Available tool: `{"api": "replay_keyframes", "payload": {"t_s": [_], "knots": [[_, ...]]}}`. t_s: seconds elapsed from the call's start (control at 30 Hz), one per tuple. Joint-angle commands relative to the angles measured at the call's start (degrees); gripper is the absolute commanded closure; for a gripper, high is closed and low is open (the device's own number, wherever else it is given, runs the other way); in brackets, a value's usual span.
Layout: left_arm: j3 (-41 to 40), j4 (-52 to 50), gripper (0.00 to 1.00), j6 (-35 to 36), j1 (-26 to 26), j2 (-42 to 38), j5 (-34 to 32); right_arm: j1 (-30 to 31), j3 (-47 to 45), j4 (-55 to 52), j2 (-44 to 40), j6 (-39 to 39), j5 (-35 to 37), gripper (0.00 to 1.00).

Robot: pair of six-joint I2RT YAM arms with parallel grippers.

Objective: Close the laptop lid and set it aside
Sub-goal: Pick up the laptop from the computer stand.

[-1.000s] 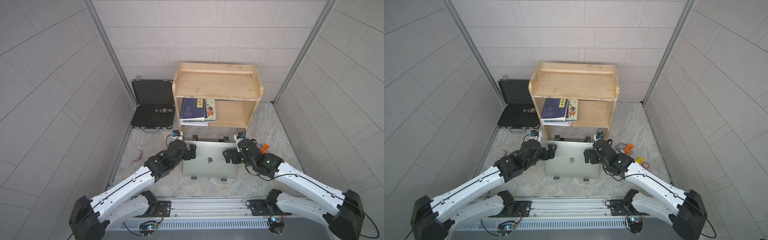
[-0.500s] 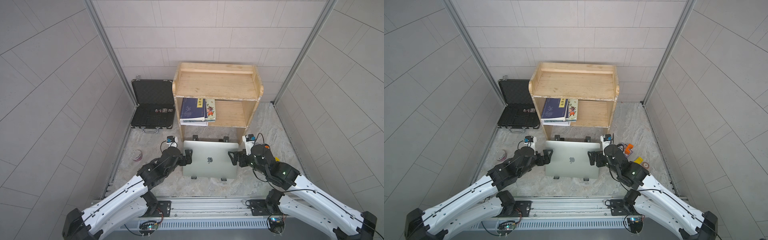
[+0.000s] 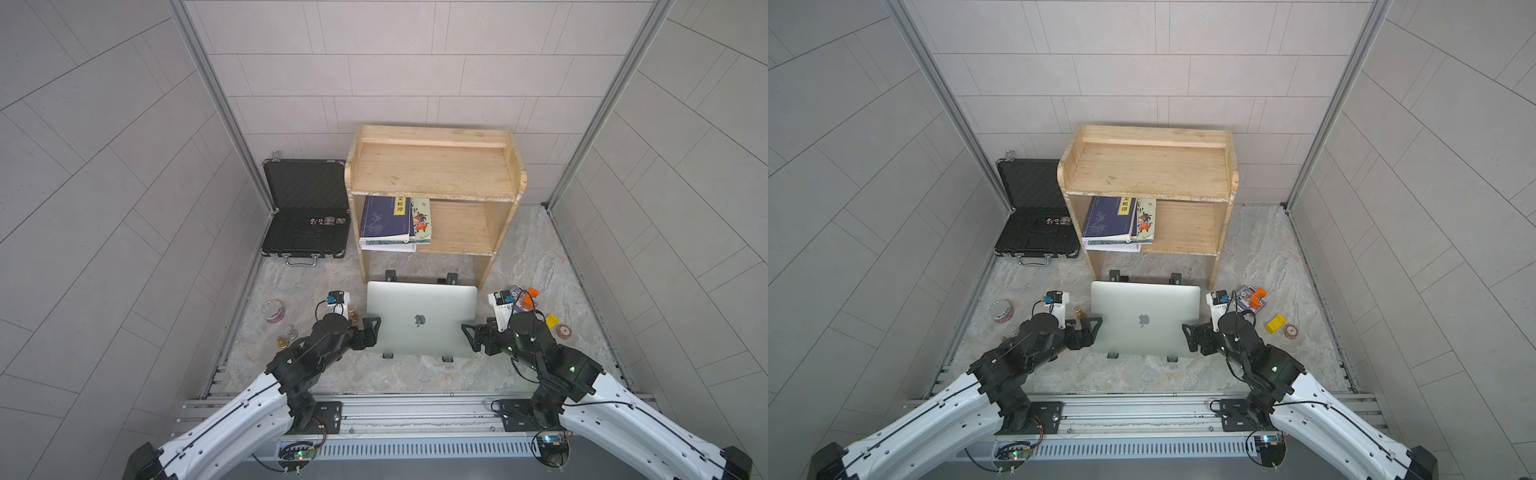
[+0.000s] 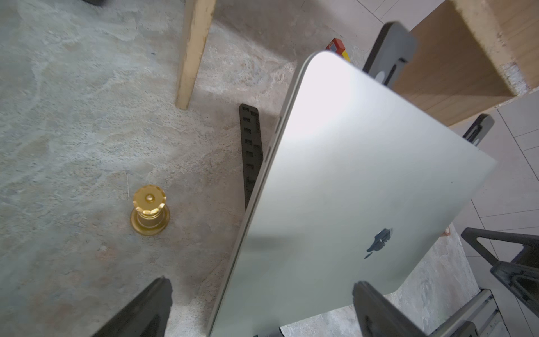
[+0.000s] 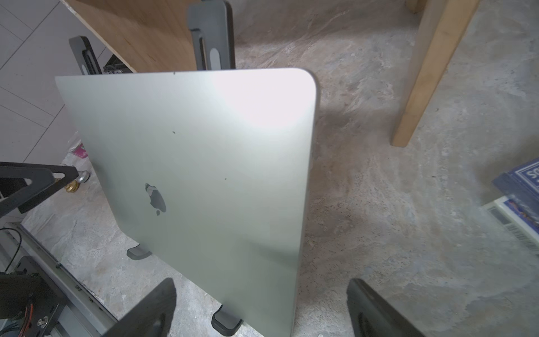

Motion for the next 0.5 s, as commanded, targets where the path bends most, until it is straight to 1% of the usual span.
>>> {"api": "replay_keyframes", "payload": {"t_s": [0.0,0.07,0.23,0.33,0.47], "knots": [[-3.14,4.42,0.04,-1.65,0.49,-0.61,3.01,-0.91,-1.42,3.51,-0.99,0.46,-3.58,0.07],[-4.34,5.41,0.04,-2.02,0.44,-1.12,3.56,-1.89,-2.5,4.34,-1.03,0.87,-4.7,0.07],[-6.16,6.46,0.05,-2.59,0.58,-1.95,4.03,-6.51,-5.36,6.96,-1.1,2.11,-10.49,0.1],[-7.23,7.68,0.05,-2.93,0.58,-1.32,4.39,-9.78,-7.07,8.47,-1.32,3.06,-14.16,0.11],[-8.09,9.9,0.06,-2.96,0.7,0.29,5.14,-12.36,-8.52,10.41,-1.22,3.95,-17.28,0.13]]}}
